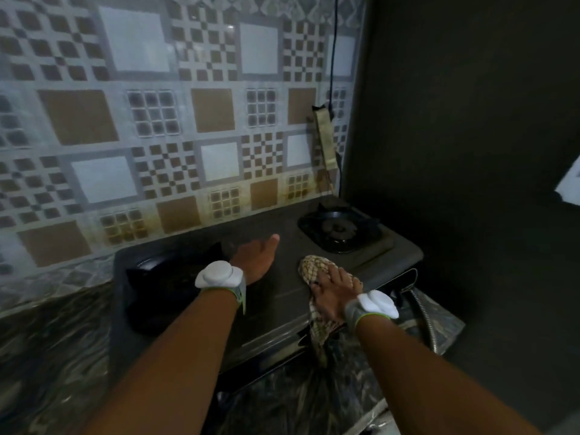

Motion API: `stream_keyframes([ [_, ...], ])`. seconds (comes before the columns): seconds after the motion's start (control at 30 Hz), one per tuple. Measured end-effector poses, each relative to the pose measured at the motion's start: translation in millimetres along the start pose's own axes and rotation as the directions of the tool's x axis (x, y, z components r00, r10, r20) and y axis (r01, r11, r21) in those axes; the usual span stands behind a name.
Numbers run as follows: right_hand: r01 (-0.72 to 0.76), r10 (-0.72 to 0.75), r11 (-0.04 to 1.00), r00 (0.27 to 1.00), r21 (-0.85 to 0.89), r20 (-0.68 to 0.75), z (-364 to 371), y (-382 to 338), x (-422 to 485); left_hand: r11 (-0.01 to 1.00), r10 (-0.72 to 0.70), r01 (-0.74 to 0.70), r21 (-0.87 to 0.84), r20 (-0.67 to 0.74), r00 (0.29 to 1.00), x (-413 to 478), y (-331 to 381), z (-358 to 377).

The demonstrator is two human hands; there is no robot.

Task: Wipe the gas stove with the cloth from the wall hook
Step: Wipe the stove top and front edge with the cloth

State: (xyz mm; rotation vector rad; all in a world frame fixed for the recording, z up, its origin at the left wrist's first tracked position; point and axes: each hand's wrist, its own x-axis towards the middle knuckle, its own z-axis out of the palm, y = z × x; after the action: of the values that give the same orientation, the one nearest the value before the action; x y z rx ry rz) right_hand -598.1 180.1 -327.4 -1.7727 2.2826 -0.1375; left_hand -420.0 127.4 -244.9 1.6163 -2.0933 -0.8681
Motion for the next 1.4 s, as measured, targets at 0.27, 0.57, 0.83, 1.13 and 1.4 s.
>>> stream_keyframes([
  [0.27, -0.155, 0.153, 0.988, 0.978, -0.003, -0.144, -22.2, 93.6, 66.3, 0.992, 0.115, -0.111, -0.056, 0.067, 0.991, 100.6, 70.6, 55.5],
  [0.57, -0.218, 0.218, 0.976, 0.964, 0.018, -0.150, -45.9, 150.9, 120.2, 0.980, 0.112, -0.121, 0.155, 0.069, 0.991, 180.8, 106.4, 117.9],
  [0.83, -0.157, 0.158, 0.986, 0.987, 0.059, -0.006, -74.6, 176.7, 180.1, 0.936, 0.002, -0.061, 0.348, 0.168, 0.986, 211.4, 100.1, 144.4],
  [1.13, -0.149, 0.150, 0.989, 0.987, 0.023, -0.054, -68.7, 182.4, 161.0, 0.920, 0.006, -0.082, 0.383, 0.194, 0.981, 211.9, 98.4, 143.8],
  [1.4, -0.143, 0.143, 0.990, 0.989, 0.015, -0.034, -67.8, 184.8, 166.7, 0.906, 0.009, -0.072, 0.416, 0.150, 0.989, 209.3, 98.2, 147.9],
])
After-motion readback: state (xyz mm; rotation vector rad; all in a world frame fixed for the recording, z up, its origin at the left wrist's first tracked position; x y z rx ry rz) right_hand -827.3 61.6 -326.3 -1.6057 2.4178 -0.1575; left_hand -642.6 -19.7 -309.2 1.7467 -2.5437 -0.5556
